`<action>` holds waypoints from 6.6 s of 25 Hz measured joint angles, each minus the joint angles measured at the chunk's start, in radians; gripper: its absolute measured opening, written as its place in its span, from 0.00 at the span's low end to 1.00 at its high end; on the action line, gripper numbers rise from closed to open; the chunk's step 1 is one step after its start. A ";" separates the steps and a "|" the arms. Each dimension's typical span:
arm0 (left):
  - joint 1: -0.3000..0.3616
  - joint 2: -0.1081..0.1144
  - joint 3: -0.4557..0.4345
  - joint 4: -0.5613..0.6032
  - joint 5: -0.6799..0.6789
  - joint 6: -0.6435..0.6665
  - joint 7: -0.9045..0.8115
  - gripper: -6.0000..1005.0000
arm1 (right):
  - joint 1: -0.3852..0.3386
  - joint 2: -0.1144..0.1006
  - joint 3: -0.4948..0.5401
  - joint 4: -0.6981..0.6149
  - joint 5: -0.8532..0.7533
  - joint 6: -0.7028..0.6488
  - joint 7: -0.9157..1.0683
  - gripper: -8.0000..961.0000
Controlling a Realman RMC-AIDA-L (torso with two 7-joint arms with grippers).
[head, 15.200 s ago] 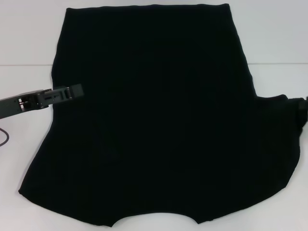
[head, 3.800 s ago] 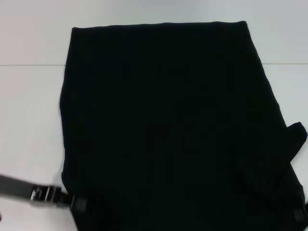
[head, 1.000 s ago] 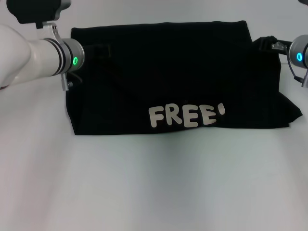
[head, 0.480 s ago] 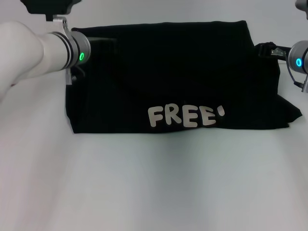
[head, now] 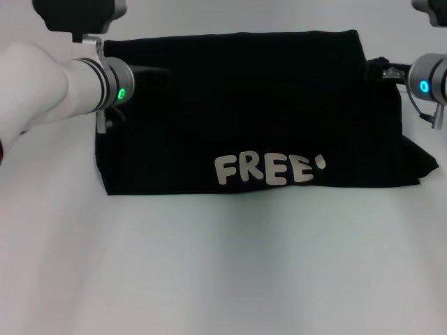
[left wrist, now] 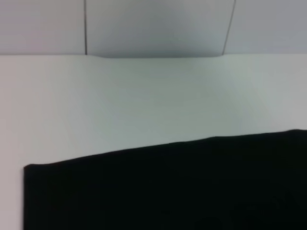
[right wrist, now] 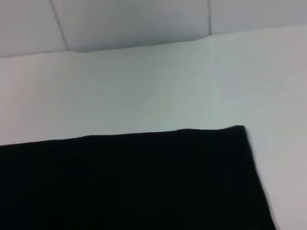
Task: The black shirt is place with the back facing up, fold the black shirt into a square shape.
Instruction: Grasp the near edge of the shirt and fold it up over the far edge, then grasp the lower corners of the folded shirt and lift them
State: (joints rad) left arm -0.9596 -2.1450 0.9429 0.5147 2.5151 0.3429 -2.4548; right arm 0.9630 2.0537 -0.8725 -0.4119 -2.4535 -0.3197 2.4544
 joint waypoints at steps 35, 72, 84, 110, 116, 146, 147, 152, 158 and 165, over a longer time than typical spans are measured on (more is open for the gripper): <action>0.226 0.148 -0.264 0.306 -0.100 1.021 -0.082 0.66 | 0.034 -0.185 0.030 -0.279 -0.090 -0.819 0.331 0.67; 0.228 0.105 -0.261 0.053 -0.087 0.690 0.098 0.65 | 0.030 -0.190 0.073 -0.284 -0.090 -0.814 0.339 0.67; 0.223 0.094 -0.243 0.067 -0.069 0.670 0.065 0.55 | 0.028 -0.190 0.080 -0.283 -0.088 -0.815 0.337 0.67; 0.188 0.147 -0.373 0.093 -0.052 0.813 0.050 0.00 | -0.106 -0.226 0.085 -0.279 -0.120 -0.965 0.223 0.67; 0.181 0.143 -0.370 0.090 -0.053 0.784 0.050 0.00 | -0.185 -0.203 0.113 -0.283 -0.098 -0.940 0.133 0.67; 0.178 0.140 -0.375 0.090 -0.054 0.752 0.049 0.00 | -0.180 -0.121 0.189 -0.139 -0.116 -0.676 0.052 0.96; 0.178 0.140 -0.375 0.090 -0.055 0.752 0.049 0.00 | -0.173 -0.117 0.189 -0.128 -0.116 -0.661 0.045 0.96; 0.179 0.140 -0.375 0.090 -0.061 0.749 0.050 0.00 | -0.149 -0.098 0.177 -0.107 -0.116 -0.631 0.024 0.95; 0.181 0.140 -0.377 0.090 -0.062 0.745 0.051 0.00 | -0.135 -0.086 0.163 -0.091 -0.112 -0.620 0.005 0.94; 0.181 0.140 -0.388 0.090 -0.071 0.744 0.058 0.00 | -0.142 -0.086 0.172 -0.090 -0.058 -0.637 -0.028 0.93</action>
State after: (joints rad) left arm -0.7790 -2.0049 0.5551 0.6044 2.4444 1.0874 -2.3971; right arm 0.8205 1.9672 -0.7010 -0.5016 -2.5120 -0.9565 2.4267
